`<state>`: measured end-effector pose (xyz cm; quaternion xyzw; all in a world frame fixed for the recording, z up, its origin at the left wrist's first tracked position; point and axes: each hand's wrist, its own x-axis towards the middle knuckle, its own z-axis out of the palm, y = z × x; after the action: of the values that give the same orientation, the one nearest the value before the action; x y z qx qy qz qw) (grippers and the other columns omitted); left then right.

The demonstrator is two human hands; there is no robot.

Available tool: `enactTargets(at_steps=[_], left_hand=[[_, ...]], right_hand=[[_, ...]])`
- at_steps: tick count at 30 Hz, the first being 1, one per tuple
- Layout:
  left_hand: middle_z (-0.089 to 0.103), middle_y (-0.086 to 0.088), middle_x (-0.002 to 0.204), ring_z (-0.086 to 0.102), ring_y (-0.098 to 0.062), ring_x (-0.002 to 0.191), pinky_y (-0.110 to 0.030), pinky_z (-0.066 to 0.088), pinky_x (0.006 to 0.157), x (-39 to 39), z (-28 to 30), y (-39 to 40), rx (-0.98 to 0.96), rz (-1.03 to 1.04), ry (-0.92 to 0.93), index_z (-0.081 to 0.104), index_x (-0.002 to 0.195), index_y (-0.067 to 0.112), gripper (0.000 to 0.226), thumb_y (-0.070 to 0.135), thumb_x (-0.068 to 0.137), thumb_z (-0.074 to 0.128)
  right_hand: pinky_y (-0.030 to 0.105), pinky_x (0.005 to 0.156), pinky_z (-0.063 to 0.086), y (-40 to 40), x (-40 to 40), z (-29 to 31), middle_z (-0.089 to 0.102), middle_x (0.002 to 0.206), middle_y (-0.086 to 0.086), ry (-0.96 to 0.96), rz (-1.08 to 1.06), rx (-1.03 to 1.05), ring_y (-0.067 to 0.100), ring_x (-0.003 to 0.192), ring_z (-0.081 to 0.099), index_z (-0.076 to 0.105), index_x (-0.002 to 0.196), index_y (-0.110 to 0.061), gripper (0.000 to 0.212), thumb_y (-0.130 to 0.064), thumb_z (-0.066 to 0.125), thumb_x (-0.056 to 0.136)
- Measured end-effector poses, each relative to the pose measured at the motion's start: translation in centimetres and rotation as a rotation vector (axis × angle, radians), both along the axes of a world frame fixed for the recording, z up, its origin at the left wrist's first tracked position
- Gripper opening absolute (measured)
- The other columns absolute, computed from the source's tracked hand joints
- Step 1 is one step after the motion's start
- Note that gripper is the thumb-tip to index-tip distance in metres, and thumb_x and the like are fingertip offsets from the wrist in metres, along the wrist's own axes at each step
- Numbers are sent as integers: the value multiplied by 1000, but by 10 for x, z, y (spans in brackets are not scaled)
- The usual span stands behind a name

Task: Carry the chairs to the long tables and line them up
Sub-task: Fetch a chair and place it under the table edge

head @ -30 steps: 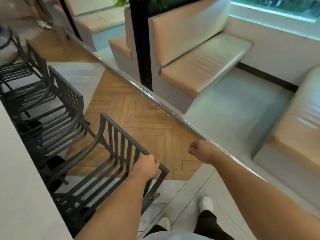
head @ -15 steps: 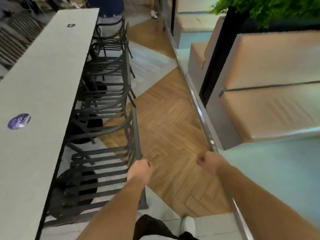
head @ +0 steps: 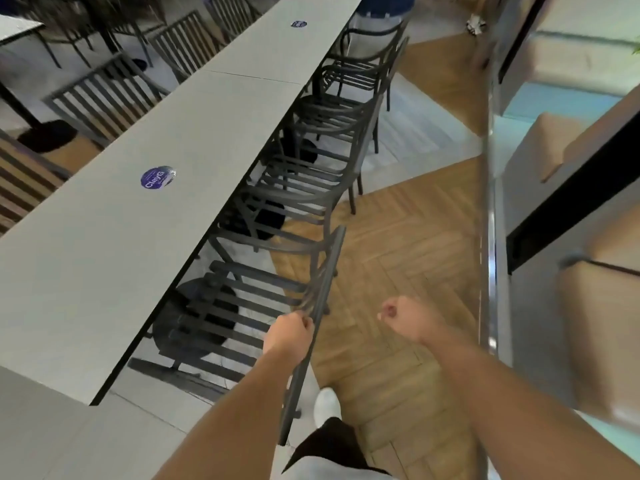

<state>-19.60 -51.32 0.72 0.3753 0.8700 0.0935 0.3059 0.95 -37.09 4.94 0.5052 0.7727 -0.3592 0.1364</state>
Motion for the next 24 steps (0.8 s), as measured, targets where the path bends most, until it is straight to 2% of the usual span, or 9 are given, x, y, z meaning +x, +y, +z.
enactTargets(at_steps=[2, 4, 8, 10, 14, 18, 21, 24], left_hand=[[66, -1, 89, 66, -24, 84, -40, 59, 81, -14, -2, 17, -11, 33, -36, 68, 107, 19, 33, 39, 104, 42], [67, -2, 92, 67, -24, 85, -39, 59, 79, -28, -1, 34, -27, 60, -54, 69, 107, 19, 32, 38, 104, 43], [69, -3, 92, 67, -23, 81, -40, 60, 78, -56, 0, 65, -14, 83, -103, 69, 104, 20, 31, 37, 103, 42], [67, -2, 87, 66, -22, 78, -37, 58, 71, -64, 3, 75, 2, 83, -105, 66, 98, 20, 29, 35, 104, 41], [66, 2, 83, 64, -17, 70, -30, 49, 58, -73, -2, 84, -17, 139, -113, 67, 110, 21, 31, 36, 106, 40], [66, 3, 85, 65, -17, 78, -35, 57, 74, -71, -9, 91, -23, 255, -108, 66, 106, 21, 31, 39, 105, 41], [65, 2, 86, 62, -17, 80, -32, 51, 70, -57, -10, 97, -30, 376, -104, 67, 107, 21, 31, 37, 106, 41], [68, 0, 92, 64, -17, 84, -32, 53, 74, -35, -13, 101, -26, 525, -116, 68, 110, 24, 30, 41, 106, 43]], right_hand=[[24, 100, 40, 16, -23, 2, 70, 127, 7, -5, 42, -1, 23, 119, 63, 64, 133, -12, 36, -32, 58, 103], [21, 97, 40, 33, -44, 1, 67, 135, 3, 7, 57, -27, 19, 125, 60, 58, 141, -15, 42, -33, 58, 103], [30, 102, 44, 66, -83, 1, 69, 130, -2, 10, 173, 21, 19, 124, 59, 58, 142, -22, 42, -36, 57, 103], [35, 102, 45, 80, -98, 2, 70, 128, -4, 9, 236, 59, 18, 123, 59, 58, 141, -25, 39, -34, 56, 103], [35, 95, 52, 115, -134, 2, 71, 123, -6, 20, 378, 135, 17, 113, 65, 61, 137, -26, 36, -35, 55, 103], [35, 91, 53, 153, -164, -5, 69, 126, -5, 46, 521, 136, 19, 112, 64, 62, 135, -26, 35, -37, 56, 102], [37, 92, 55, 175, -176, -12, 69, 125, -5, 55, 644, 129, 18, 110, 65, 62, 135, -27, 36, -38, 58, 101], [38, 93, 56, 192, -182, -15, 68, 125, -4, 34, 793, 99, 18, 110, 64, 61, 135, -28, 36, -39, 60, 100]])
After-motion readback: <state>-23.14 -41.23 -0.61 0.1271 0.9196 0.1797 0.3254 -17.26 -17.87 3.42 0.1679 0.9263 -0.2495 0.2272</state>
